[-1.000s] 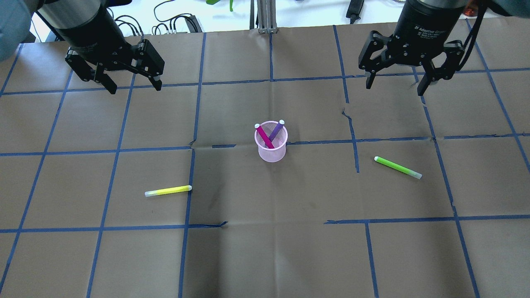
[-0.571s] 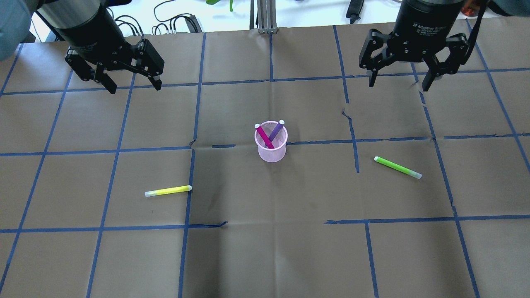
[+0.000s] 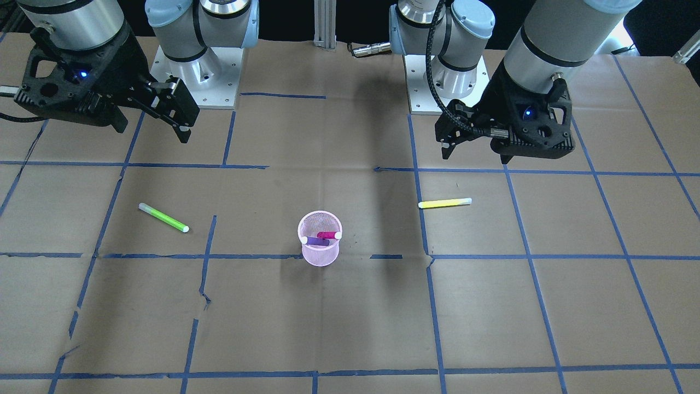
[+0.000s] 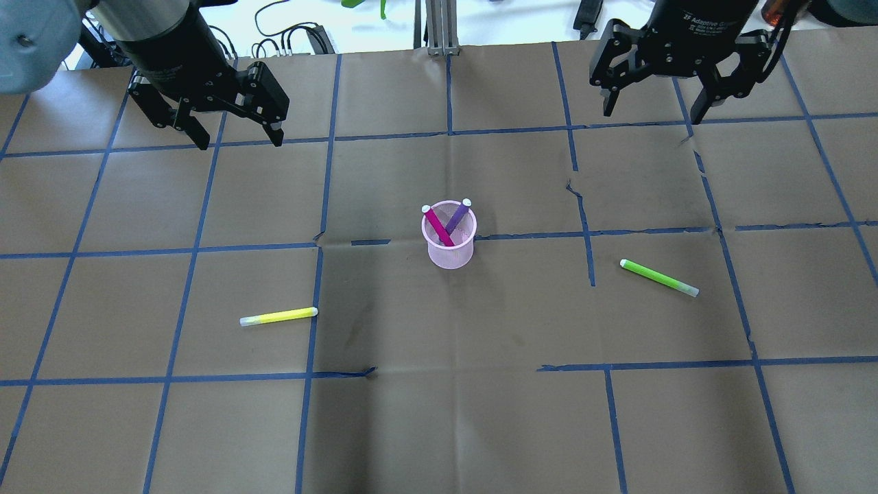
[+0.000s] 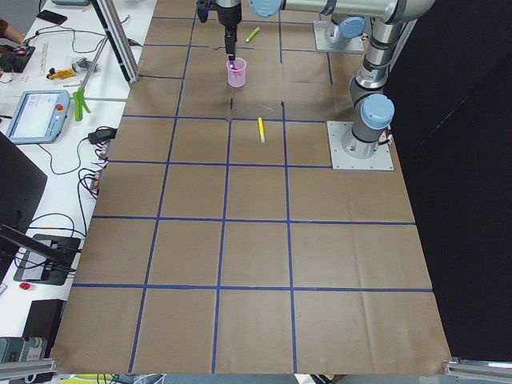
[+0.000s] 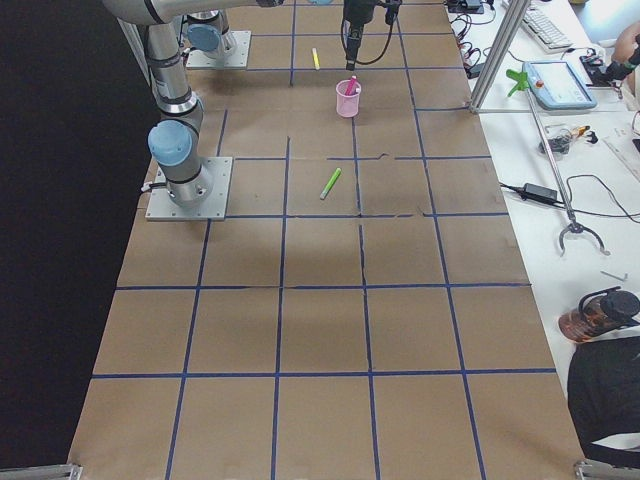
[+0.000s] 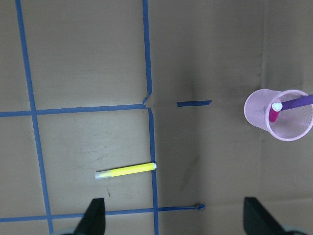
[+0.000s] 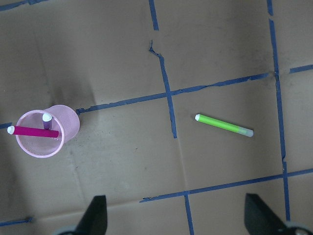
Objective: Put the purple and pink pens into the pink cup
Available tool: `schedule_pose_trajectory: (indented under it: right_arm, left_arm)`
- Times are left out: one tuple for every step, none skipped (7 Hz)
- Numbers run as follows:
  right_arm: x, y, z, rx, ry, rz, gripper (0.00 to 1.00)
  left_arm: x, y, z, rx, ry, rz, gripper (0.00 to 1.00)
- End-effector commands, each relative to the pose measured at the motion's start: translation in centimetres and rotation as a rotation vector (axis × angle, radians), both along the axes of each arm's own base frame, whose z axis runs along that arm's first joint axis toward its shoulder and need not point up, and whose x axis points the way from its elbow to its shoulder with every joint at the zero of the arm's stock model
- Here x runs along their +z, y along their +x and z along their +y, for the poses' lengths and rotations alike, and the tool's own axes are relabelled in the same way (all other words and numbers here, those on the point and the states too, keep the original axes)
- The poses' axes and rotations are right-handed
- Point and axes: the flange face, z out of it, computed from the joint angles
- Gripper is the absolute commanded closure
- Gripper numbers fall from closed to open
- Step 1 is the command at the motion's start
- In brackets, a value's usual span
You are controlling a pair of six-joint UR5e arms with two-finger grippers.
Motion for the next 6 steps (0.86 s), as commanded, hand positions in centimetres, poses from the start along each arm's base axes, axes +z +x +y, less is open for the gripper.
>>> schedule_pose_trajectory:
  right_arm:
    - [0.21, 0.07, -0.38, 0.046, -0.033, -0.009, 0.01]
    - [0.21, -0.04, -0.39, 0.046, -0.033, 0.002, 0.01]
    - [0.20, -0.07, -0.37, 0.044, -0.032, 0.005, 0.01]
    - [0.18, -0.07, -0.36, 0.044, -0.030, 0.005, 0.01]
    - [0.15, -0.09, -0.33, 0.044, -0.027, 0.006, 0.01]
    - [0.15, -0.07, -0.33, 0.044, -0.027, 0.005, 0.01]
  left_arm:
    - [-0.03, -0.20, 0.01, -0.005, 0.000, 0.000, 0.02]
    - [-0.02, -0.18, -0.01, -0.005, -0.001, -0.001, 0.02]
    - [-0.02, -0.18, -0.01, -0.005, -0.001, -0.001, 0.02]
    - [-0.02, -0.18, -0.01, -0.005, -0.001, -0.001, 0.02]
    - [-0.03, -0.17, 0.07, -0.005, 0.000, -0.003, 0.02]
    - [-0.01, -0.17, 0.06, -0.005, -0.001, -0.003, 0.02]
